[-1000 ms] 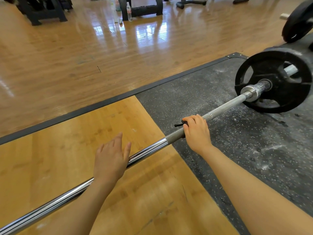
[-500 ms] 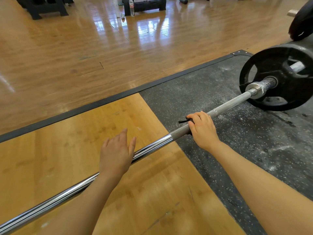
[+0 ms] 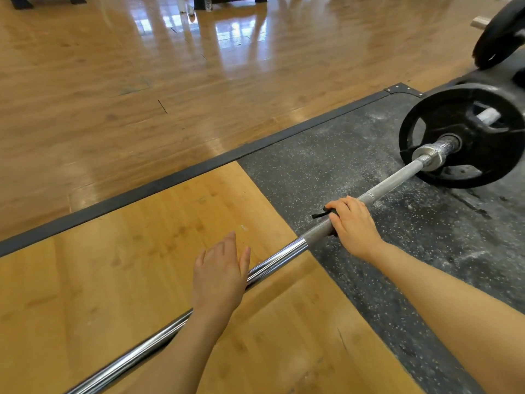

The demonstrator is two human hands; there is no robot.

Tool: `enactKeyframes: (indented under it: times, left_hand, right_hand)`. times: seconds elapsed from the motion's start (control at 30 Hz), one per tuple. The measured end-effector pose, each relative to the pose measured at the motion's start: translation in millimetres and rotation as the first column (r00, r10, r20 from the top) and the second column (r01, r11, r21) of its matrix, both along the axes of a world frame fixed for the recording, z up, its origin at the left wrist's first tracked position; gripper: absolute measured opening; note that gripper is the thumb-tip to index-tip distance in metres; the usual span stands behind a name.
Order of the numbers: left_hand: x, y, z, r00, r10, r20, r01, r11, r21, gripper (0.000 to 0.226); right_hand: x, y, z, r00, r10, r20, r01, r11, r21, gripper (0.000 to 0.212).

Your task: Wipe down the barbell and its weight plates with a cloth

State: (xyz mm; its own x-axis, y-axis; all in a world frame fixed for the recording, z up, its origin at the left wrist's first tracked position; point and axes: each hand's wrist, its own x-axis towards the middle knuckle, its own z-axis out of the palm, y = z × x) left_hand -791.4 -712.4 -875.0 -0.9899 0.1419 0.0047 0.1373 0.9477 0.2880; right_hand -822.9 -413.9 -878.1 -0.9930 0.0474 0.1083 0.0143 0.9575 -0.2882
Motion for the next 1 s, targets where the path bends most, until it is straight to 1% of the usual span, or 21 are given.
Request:
enactKeyframes:
  times: [0.13,0.23,0.33,0.43,0.5,0.57,0.63,0.73,0.83,0.93,1.0]
  left_hand:
    - [-11.4,-5.3,1.5,1.0,-0.009,0.03,0.01,1.0,-0.024,0.074]
    - [-18.1,-9.2,2.2,0.999,0.0,0.033,0.001,0.999,-0.047,0.067]
    - [-26.7,-11.1,0.9,0.999,0.028,0.038,-0.026,0.998,-0.059,0.056]
    - [-33.0,-12.1,-1.0,0.998,0.045,0.041,-0.04,0.993,-0.111,0.055]
    - [-35.3,-11.0,-1.0,0.998,0.055,0.027,-0.049,0.982,-0.181,0.055]
    - [-36.3,-9.0,1.8,0.997,0.075,-0.032,-0.08,0.975,-0.21,0.053]
    - [-32.3,-1.9,6.6,0.99,0.083,-0.114,-0.104,0.974,-0.202,0.053]
    - [-18.3,23.6,10.6,0.987,0.071,-0.147,-0.096,0.98,-0.173,0.06]
    - [-0.3,59.4,1.4,0.981,0.015,-0.192,-0.037,0.993,-0.11,0.056]
    - [10.2,87.1,-16.7,0.971,-0.037,-0.236,0.002,0.989,-0.148,0.053]
    - [16.4,99.8,-30.0,0.97,0.0,-0.242,-0.044,0.983,-0.176,0.054]
  right_hand:
    - [-13.2,-1.6,6.2,0.998,0.032,0.053,-0.035,0.999,0.04,0.029]
    - [-21.3,1.1,10.7,0.99,0.104,0.095,-0.111,0.991,0.071,0.031]
    - [-27.5,7.0,15.6,0.978,0.187,0.098,-0.192,0.98,0.051,0.032]
    - [-29.4,12.1,13.4,0.962,0.25,0.111,-0.254,0.967,0.028,0.039]
    - [-28.3,15.5,8.7,0.955,0.274,0.116,-0.276,0.961,0.001,0.042]
    - [-27.9,19.0,4.4,0.945,0.316,0.089,-0.316,0.949,-0.016,0.045]
    - [-30.9,23.3,2.6,0.93,0.359,0.075,-0.358,0.933,-0.03,0.046]
    - [-37.4,30.6,-0.4,0.901,0.429,0.069,-0.428,0.903,-0.026,0.045]
    - [-40.5,34.3,-6.4,0.874,0.486,-0.015,-0.486,0.874,-0.01,0.044]
    - [-47.6,34.4,-13.1,0.855,0.506,-0.116,-0.509,0.861,0.0,0.047]
    - [-51.3,34.4,-20.1,0.84,0.517,-0.165,-0.525,0.851,-0.004,0.046]
